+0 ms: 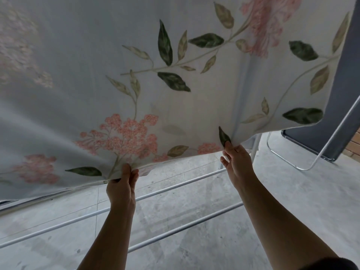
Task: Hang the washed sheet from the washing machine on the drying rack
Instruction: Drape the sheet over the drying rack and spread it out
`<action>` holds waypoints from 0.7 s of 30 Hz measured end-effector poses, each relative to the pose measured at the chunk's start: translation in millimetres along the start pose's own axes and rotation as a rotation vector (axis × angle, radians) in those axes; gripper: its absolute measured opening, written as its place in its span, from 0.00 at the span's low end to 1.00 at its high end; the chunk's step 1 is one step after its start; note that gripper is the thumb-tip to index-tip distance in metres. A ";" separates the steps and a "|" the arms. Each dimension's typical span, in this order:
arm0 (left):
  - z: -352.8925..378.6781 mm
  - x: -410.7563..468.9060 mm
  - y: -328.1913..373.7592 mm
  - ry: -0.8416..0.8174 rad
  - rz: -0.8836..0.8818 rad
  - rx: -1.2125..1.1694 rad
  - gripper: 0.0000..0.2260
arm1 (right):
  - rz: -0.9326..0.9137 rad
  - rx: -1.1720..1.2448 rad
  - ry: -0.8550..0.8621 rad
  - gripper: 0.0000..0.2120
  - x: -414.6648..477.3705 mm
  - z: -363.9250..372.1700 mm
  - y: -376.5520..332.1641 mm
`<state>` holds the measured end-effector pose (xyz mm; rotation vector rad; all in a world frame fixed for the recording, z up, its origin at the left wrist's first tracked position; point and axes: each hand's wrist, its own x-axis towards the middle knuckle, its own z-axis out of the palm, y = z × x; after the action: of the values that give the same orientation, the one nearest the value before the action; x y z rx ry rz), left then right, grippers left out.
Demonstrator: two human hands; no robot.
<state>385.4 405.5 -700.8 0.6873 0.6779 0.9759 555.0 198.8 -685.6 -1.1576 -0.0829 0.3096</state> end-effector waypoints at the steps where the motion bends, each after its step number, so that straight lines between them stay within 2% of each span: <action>1: -2.1 0.2 -0.9 0.003 -0.005 0.007 0.03 | 0.004 -0.007 0.005 0.02 -0.5 0.0 1.3; 7: -7.3 -0.2 -2.6 0.035 -0.045 -0.022 0.03 | 0.033 -0.004 0.010 0.02 -5.2 -2.5 8.4; 10: -0.4 -3.4 -9.8 -0.001 -0.137 -0.086 0.03 | 0.085 0.051 -0.036 0.02 -9.0 -7.8 3.1; 11: 5.2 -7.1 -13.0 -0.040 -0.178 -0.091 0.04 | 0.111 0.079 -0.071 0.06 -10.0 -12.7 0.4; 14: 38.3 -28.5 -28.9 -0.257 -0.306 -0.104 0.12 | 0.146 0.189 -0.168 0.25 -20.6 -35.4 -22.4; 15: 55.2 -39.5 -34.3 -0.345 -0.346 -0.092 0.12 | 0.147 0.226 -0.169 0.27 -25.3 -45.2 -32.9; 19: 125.6 -97.0 -56.2 -0.589 -0.437 0.101 0.03 | 0.154 0.296 -0.042 0.23 -38.0 -96.1 -79.0; 21: 151.4 -124.8 -70.0 -0.639 -0.478 0.138 0.06 | 0.140 0.275 -0.005 0.21 -42.2 -122.2 -99.3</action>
<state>487.2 234.6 -638.9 0.8522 0.3137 0.2379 561.6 42.2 -640.6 -0.8914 0.0359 0.4344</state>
